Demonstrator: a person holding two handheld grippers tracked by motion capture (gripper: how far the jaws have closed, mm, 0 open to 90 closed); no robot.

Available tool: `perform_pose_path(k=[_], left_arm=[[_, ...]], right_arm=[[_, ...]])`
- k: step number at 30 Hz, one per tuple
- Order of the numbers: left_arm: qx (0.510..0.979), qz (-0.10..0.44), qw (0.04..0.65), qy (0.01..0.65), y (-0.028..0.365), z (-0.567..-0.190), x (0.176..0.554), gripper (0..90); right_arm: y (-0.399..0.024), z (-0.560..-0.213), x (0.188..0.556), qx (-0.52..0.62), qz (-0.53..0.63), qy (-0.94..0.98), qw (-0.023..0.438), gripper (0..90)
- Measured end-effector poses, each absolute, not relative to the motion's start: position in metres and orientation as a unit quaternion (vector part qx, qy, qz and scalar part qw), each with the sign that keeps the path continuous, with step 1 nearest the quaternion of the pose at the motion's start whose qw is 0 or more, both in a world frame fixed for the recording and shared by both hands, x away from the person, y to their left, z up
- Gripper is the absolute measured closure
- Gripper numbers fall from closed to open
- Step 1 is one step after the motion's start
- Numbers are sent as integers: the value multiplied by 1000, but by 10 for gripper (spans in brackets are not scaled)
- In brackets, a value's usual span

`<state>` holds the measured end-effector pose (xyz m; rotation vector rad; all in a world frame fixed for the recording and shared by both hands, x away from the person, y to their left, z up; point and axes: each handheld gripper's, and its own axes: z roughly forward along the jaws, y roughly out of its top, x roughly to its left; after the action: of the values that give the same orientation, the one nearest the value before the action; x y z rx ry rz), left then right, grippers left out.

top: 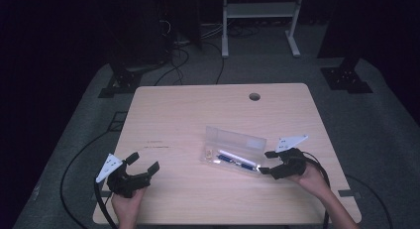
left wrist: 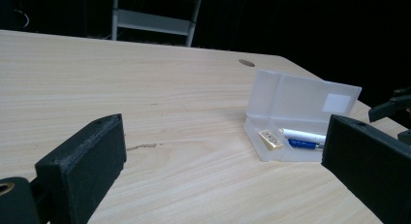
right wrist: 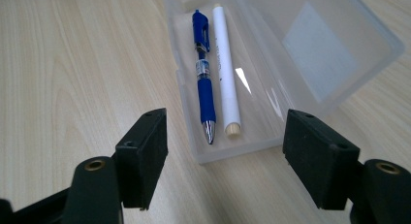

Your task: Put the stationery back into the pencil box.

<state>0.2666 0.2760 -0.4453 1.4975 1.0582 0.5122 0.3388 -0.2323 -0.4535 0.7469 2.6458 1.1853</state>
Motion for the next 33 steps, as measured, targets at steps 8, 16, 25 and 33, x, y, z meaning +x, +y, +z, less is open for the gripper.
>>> perform_pose_path(k=[8,16,25,33], left_arm=[[641,219,579,453,276,-445,267,11],[641,219,580,453,275,-445,267,11],[641,220,580,453,276,-445,267,11],[642,219,579,452,275,-446,267,11]], right_arm=[[-245,-459,334,262,396,877,73,322],[-251,-463,329,270,395,875,69,322],[-259,-468,324,276,390,876,70,318],[-269,-471,319,288,393,870,72,318]])
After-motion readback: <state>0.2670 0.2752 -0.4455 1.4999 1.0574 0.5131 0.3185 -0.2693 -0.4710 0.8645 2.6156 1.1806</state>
